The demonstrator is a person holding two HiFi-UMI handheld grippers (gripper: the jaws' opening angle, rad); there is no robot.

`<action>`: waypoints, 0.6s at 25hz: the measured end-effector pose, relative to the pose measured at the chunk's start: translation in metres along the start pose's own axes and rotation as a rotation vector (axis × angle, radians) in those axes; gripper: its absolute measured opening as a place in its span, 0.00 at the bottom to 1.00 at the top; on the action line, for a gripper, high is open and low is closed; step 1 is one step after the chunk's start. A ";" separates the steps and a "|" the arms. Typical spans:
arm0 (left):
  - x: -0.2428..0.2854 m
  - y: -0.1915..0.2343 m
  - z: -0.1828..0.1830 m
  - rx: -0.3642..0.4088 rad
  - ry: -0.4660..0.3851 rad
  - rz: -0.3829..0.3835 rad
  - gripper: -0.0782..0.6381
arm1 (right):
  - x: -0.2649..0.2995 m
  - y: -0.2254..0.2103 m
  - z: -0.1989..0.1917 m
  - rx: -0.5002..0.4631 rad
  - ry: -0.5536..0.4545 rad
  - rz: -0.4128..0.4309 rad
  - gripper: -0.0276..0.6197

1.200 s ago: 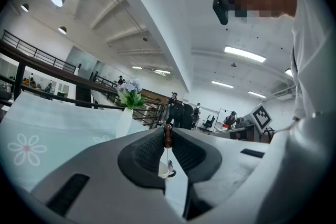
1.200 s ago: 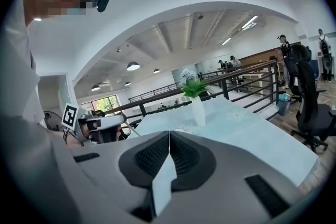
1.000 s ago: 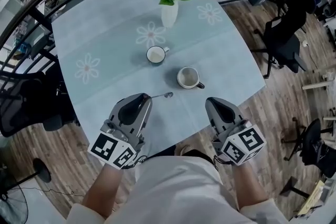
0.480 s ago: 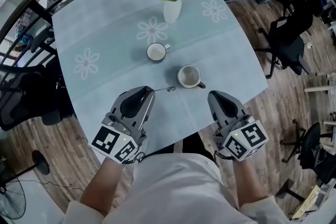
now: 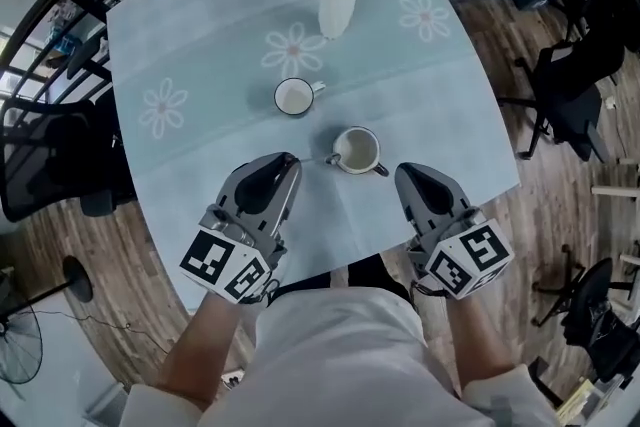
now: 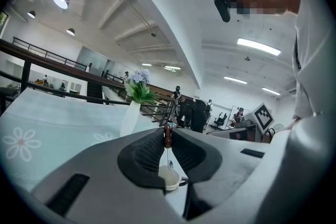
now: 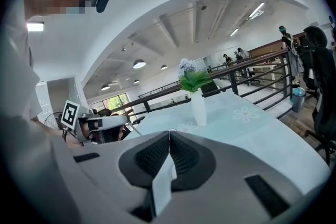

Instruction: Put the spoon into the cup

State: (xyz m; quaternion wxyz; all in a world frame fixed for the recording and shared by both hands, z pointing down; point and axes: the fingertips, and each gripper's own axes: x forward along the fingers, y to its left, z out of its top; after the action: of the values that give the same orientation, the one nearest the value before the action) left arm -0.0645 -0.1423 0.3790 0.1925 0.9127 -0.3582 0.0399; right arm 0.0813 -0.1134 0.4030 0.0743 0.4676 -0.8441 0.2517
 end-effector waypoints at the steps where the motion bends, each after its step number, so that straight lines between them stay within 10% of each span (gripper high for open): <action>1: 0.005 -0.001 -0.002 -0.001 0.004 0.009 0.19 | 0.001 -0.005 0.000 0.001 0.003 0.010 0.08; 15: 0.069 0.000 -0.047 -0.054 0.081 0.065 0.19 | 0.004 -0.071 -0.006 0.026 0.055 0.034 0.08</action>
State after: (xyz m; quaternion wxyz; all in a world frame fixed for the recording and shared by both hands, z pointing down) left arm -0.0103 -0.1687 0.4365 0.2301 0.8928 -0.3803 0.0731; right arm 0.1367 -0.1444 0.4345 0.0873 0.4468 -0.8463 0.2766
